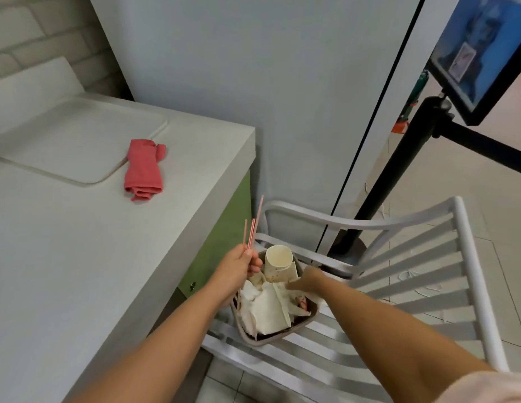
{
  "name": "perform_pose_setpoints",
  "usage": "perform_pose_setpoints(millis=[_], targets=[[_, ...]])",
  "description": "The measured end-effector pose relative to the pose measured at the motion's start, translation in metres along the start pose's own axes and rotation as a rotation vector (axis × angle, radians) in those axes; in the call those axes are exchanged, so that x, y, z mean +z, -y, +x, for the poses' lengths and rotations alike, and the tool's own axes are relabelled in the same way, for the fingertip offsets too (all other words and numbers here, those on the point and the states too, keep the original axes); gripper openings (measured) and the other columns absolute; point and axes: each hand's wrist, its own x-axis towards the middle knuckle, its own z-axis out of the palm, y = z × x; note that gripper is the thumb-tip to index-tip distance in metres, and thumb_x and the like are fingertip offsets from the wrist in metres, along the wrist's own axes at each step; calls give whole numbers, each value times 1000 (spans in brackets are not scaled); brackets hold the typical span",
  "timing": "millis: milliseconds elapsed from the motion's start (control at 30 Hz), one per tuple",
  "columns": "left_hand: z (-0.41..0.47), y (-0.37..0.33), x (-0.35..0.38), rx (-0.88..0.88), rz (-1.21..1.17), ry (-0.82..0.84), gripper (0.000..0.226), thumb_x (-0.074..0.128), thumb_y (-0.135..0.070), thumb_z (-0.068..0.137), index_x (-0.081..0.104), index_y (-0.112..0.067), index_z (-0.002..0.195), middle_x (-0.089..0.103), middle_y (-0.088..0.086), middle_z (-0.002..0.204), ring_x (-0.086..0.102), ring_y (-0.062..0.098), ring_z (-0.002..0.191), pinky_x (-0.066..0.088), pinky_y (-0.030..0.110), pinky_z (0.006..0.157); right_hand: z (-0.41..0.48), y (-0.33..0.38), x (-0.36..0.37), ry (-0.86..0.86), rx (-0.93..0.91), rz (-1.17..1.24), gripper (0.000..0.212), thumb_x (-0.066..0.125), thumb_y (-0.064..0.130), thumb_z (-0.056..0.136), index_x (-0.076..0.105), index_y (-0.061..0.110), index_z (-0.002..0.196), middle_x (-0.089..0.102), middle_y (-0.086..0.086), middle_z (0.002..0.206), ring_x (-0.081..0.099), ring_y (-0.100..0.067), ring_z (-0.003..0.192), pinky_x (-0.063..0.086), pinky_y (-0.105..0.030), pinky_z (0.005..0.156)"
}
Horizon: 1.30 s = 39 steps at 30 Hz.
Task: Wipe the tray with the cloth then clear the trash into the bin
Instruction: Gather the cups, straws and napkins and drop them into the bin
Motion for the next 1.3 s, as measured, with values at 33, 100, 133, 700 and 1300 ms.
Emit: perform_pose_setpoints(millis=[33, 100, 133, 700, 1300], targets=[[2, 3, 0, -6, 5, -4, 31, 29, -7, 100, 49, -12, 77, 56, 3, 76, 50, 13, 68, 43, 22, 67, 2, 0, 1, 3, -5, 17, 62, 67, 42, 82, 47, 10, 132, 55, -9, 132, 52, -24, 122, 42, -31, 99], [5, 8, -1, -17, 5, -12, 31, 30, -7, 100, 49, -12, 77, 56, 3, 76, 50, 12, 67, 42, 21, 65, 8, -2, 2, 5, -10, 80, 65, 66, 43, 82, 45, 10, 134, 53, -9, 135, 50, -25, 123, 42, -34, 101], [6, 10, -1, -23, 6, -11, 31, 30, -7, 100, 49, -12, 77, 56, 3, 76, 50, 12, 67, 42, 20, 65, 10, -4, 2, 11, -17, 124, 69, 66, 44, 82, 42, 11, 137, 51, -9, 137, 49, -26, 124, 41, -35, 102], [13, 22, 2, -105, -17, 44, 32, 28, -12, 102, 48, -13, 78, 46, 1, 70, 41, 9, 61, 40, 18, 62, -4, 16, -24, -267, -419, 363, 22, 54, 5, 90, 60, 10, 111, 60, -5, 103, 54, -15, 90, 43, -26, 77], [14, 13, 19, 16, 359, 141, 37, 43, -26, 98, 40, -14, 133, 53, 4, 118, 51, 16, 105, 43, 33, 90, -54, 55, -60, -124, -668, 64, 8, 56, 3, 90, 54, 5, 82, 59, -3, 64, 59, -21, 59, 49, -25, 57]])
